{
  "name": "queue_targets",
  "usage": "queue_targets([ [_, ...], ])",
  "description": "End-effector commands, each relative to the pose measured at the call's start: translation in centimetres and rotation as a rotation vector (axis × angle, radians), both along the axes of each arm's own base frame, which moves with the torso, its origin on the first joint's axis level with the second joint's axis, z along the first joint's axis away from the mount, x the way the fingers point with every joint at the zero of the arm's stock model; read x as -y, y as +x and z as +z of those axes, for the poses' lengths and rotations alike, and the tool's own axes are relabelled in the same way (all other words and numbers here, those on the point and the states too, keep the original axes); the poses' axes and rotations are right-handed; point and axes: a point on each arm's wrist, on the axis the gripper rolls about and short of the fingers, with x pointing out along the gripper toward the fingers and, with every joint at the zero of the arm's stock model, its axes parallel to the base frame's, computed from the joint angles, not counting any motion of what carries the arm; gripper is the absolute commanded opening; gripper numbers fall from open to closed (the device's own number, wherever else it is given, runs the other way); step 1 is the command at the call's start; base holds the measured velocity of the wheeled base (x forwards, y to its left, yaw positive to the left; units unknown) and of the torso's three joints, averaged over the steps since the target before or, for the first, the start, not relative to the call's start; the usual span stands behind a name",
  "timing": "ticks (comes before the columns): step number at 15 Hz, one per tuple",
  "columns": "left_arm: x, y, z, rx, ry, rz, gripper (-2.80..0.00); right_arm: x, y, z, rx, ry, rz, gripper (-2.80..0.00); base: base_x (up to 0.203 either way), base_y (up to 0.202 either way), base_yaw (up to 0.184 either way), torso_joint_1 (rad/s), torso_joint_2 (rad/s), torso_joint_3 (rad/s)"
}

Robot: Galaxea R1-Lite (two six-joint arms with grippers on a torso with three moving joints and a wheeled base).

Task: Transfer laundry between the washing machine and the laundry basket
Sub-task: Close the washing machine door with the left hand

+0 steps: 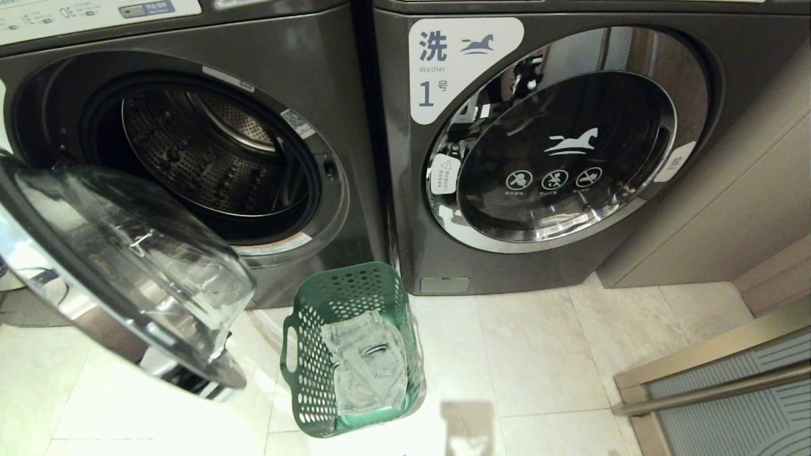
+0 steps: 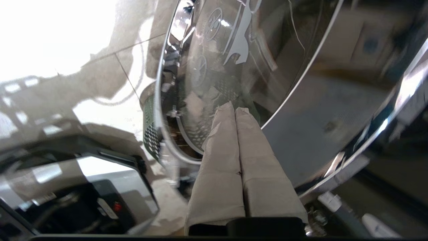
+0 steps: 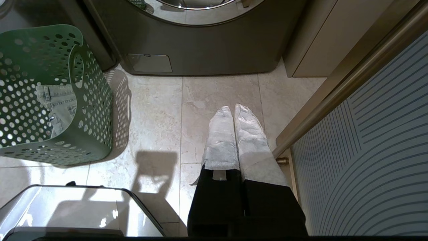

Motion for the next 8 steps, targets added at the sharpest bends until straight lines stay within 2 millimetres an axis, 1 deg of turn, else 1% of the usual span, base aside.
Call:
queue_targets([
  [1,2.9,-2.0,1.3,0.046,0.137,-0.077,-2.80,0.0,0.0,0.0,-0.002,0.000,0.000,-2.80,0.000,0.000,0.000,0.000,0.00,0.000],
  [2,4.0,-2.4,1.2,0.058,0.212,-0.155,-2.80,0.0,0.0,0.0,-0.002,0.000,0.000,-2.80,0.000,0.000,0.000,0.000,0.00,0.000],
  [3,5.3,-2.6,0.7,0.069,0.287,-0.247,-2.80,0.0,0.0,0.0,-0.002,0.000,0.000,-2.80,0.000,0.000,0.000,0.000,0.00,0.000],
  [5,7.1,-2.6,-0.9,0.106,0.427,-0.418,-2.80,0.0,0.0,0.0,-0.002,0.001,0.000,-2.80,0.000,0.000,0.000,0.000,0.00,0.000],
  [8,9.9,-2.0,-4.0,0.255,0.640,-0.708,-2.80,0.0,0.0,0.0,-0.002,0.001,0.000,-2.80,0.000,0.000,0.000,0.000,0.00,0.000],
])
